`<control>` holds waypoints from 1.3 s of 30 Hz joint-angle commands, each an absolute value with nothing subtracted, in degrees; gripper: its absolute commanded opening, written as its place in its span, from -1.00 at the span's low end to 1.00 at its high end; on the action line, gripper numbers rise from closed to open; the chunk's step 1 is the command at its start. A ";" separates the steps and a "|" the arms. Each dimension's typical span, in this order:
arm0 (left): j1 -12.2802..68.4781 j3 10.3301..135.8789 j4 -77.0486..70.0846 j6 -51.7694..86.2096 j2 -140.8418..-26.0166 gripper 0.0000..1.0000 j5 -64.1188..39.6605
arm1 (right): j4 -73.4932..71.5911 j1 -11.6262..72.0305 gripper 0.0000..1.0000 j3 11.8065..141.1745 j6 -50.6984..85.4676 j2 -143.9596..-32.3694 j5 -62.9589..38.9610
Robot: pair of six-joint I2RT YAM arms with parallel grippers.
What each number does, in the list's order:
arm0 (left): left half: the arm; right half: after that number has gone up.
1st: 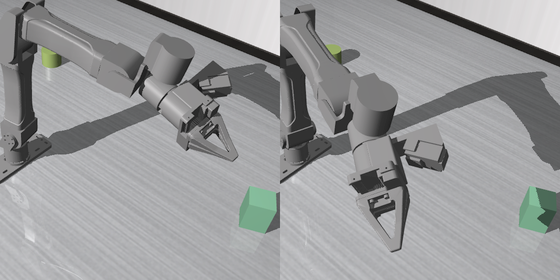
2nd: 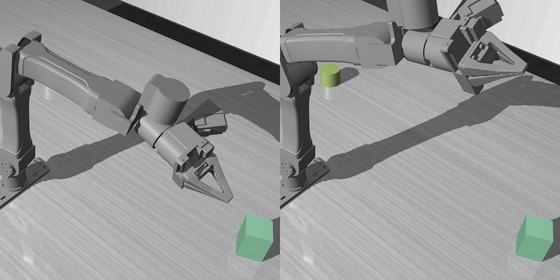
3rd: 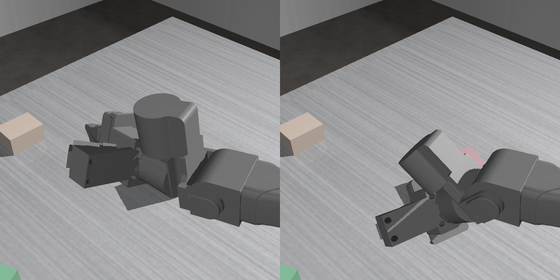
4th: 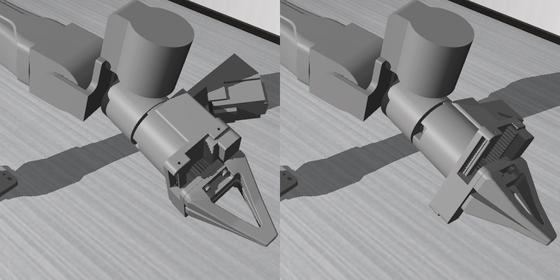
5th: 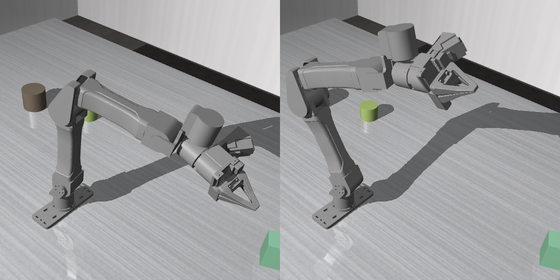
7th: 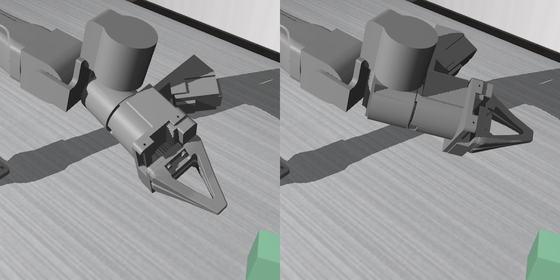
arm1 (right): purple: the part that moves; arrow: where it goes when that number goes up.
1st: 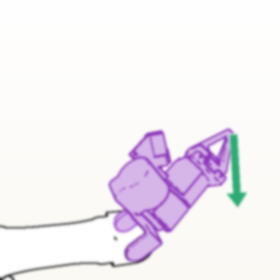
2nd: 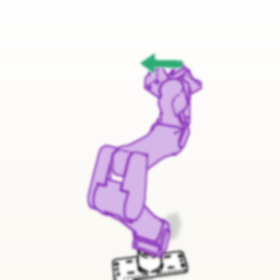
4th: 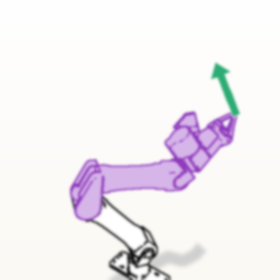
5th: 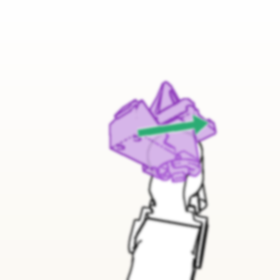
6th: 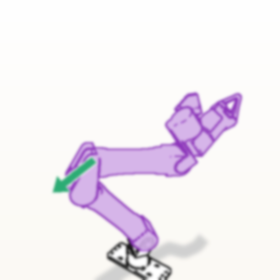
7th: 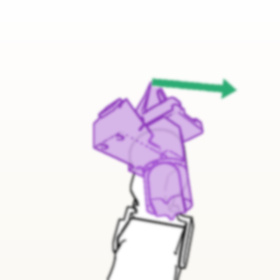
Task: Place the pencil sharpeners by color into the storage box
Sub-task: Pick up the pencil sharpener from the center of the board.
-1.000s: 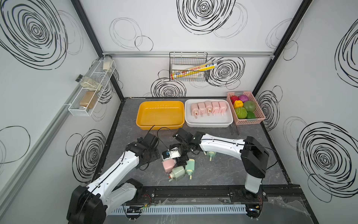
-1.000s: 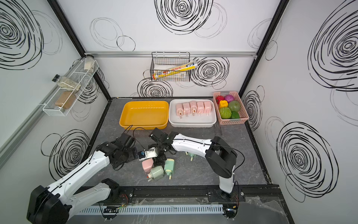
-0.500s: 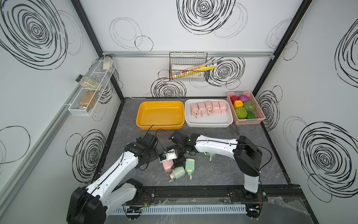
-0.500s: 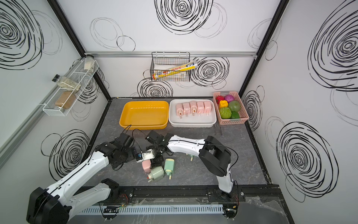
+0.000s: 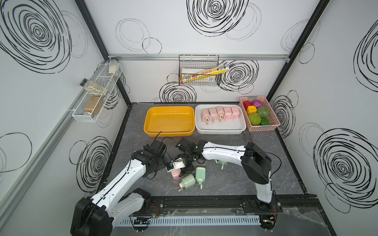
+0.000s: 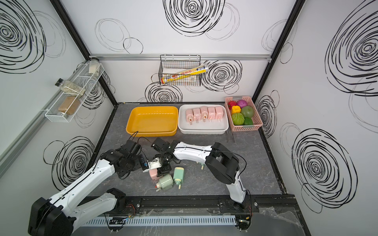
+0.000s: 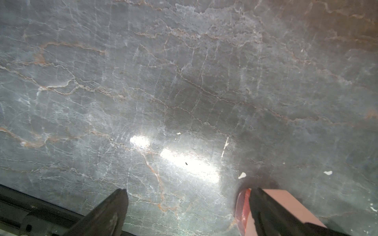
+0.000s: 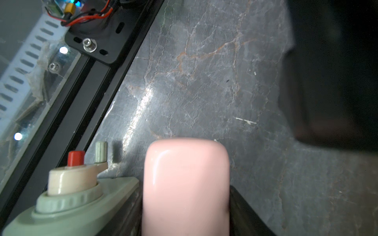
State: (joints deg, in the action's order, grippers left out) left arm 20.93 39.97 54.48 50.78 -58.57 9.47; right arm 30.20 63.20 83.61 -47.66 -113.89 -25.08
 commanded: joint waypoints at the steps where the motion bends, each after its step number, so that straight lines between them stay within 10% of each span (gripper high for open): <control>1: 20.30 39.55 54.27 50.10 -58.75 0.98 9.67 | 32.58 63.35 0.09 85.26 -48.16 -114.70 -26.07; 5: 20.19 39.46 53.97 49.92 -58.76 0.98 9.41 | 33.13 62.80 -0.14 86.01 -48.25 -114.26 -25.86; 11: 20.08 39.25 52.57 49.48 -58.90 0.98 8.33 | 35.39 60.47 -1.00 87.08 -48.67 -112.99 -26.19; 39: 34.71 59.25 18.06 35.82 -80.72 0.98 13.87 | 34.54 21.68 -1.00 91.47 -56.08 -100.64 -29.53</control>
State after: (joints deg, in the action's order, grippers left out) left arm 34.35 55.64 21.30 39.66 -77.21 12.05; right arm 33.06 23.94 88.33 -52.60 -98.67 -27.14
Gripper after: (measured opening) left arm 0.992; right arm 0.561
